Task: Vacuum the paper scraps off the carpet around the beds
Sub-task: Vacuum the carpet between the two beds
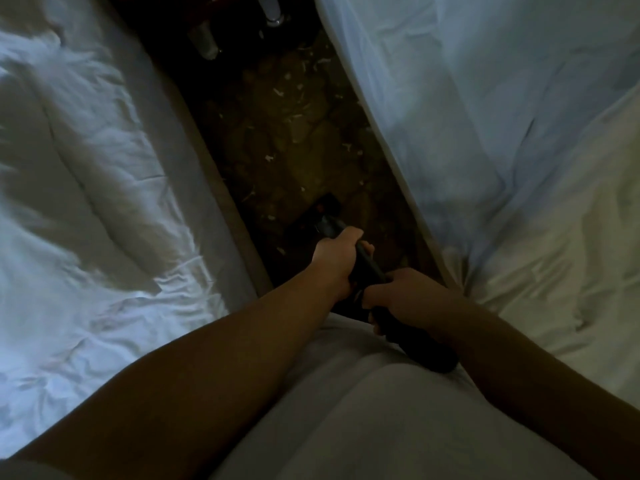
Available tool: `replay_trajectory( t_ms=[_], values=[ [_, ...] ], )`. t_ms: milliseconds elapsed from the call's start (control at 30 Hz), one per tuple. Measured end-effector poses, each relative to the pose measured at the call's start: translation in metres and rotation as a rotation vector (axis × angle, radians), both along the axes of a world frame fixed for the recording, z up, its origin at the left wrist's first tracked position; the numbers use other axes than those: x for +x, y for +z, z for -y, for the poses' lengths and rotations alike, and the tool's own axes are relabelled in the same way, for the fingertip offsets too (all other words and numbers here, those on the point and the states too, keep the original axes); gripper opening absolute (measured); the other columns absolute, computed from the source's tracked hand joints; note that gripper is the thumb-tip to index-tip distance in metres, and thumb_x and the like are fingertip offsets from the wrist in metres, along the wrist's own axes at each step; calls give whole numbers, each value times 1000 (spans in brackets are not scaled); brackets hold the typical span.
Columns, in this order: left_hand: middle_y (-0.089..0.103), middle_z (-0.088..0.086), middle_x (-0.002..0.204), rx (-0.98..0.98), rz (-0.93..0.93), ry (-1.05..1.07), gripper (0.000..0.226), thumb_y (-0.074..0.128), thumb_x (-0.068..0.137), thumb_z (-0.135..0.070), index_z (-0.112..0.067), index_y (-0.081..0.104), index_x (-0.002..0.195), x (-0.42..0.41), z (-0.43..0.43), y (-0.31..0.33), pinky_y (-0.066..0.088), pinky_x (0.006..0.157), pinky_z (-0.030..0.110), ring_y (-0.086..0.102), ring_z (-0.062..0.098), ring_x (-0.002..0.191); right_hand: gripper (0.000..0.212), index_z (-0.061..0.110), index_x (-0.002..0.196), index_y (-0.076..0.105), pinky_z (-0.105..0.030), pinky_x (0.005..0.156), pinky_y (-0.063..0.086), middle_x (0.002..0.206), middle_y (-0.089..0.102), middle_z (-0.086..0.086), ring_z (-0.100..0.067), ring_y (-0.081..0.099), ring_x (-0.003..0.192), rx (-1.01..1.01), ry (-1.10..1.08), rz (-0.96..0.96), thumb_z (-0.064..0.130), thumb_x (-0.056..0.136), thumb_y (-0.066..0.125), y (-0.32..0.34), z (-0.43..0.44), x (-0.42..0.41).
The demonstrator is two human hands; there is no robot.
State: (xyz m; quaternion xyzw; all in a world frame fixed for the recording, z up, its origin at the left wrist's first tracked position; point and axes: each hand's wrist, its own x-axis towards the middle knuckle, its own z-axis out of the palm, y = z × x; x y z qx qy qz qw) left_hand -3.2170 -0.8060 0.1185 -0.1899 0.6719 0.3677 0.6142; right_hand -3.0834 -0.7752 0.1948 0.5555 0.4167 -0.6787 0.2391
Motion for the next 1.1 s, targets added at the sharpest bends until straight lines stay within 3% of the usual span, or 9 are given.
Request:
replay_trajectory(
  t_ms=[100,233,333,500,633,800,867,967,1100],
  values=[
    [64,5,72,44,3,-60,18,65,96,-23,-6,59,101,5,-3,7,52,74,42,61,23,73,17,-2,97,70,-33,57,59,79,74,-16,-25,73,65,22,-38,4,15,94,71,7,2,6],
    [63,7,76,77,-18,-163,24,64,96,-25,-2,60,101,-19,-25,9,53,71,40,62,21,72,16,-1,94,72,-35,62,60,75,74,-13,-25,72,64,72,-102,-20,16,93,72,3,-4,-16],
    [65,6,76,79,-64,-243,25,66,93,-29,-4,62,95,-51,-50,2,56,86,45,64,23,77,16,-1,93,72,-33,58,60,74,73,-12,-21,70,60,84,-172,-27,15,94,71,-4,-18,-50],
    [63,6,75,115,-94,-319,22,64,95,-26,-5,60,98,-137,-110,-9,54,79,40,62,22,74,17,-1,102,70,-32,59,59,82,71,-15,-24,69,65,57,-314,-39,15,95,70,-16,-63,-139],
    [62,5,80,124,-87,-364,22,63,96,-25,-7,59,108,-222,-169,-14,53,69,36,61,19,73,12,3,94,69,-38,65,56,80,67,-15,-25,66,68,26,-397,-41,15,93,72,-25,-112,-227],
    [62,4,79,164,-72,-361,21,63,97,-28,-8,61,98,-305,-243,-11,51,79,38,60,20,77,14,4,100,71,-35,62,58,81,72,-14,-25,69,68,27,-451,-15,17,94,71,-21,-187,-313],
    [63,5,84,173,-21,-327,19,64,97,-26,-8,60,100,-317,-261,-10,54,82,40,62,19,80,17,2,104,71,-34,62,59,82,72,-14,-26,70,71,30,-465,9,17,94,71,-16,-207,-322],
    [64,5,84,126,12,-379,23,64,96,-26,-5,60,105,-313,-260,-8,55,91,43,64,20,83,18,2,105,72,-40,73,60,81,73,-15,-28,70,75,0,-394,27,17,95,70,-11,-207,-317],
    [63,7,87,124,70,-363,34,63,97,-25,-6,53,124,-304,-240,-1,56,81,41,65,20,81,15,0,96,70,-36,62,58,71,71,-11,-23,69,60,14,-390,24,15,97,68,-4,-185,-307]
  ],
)
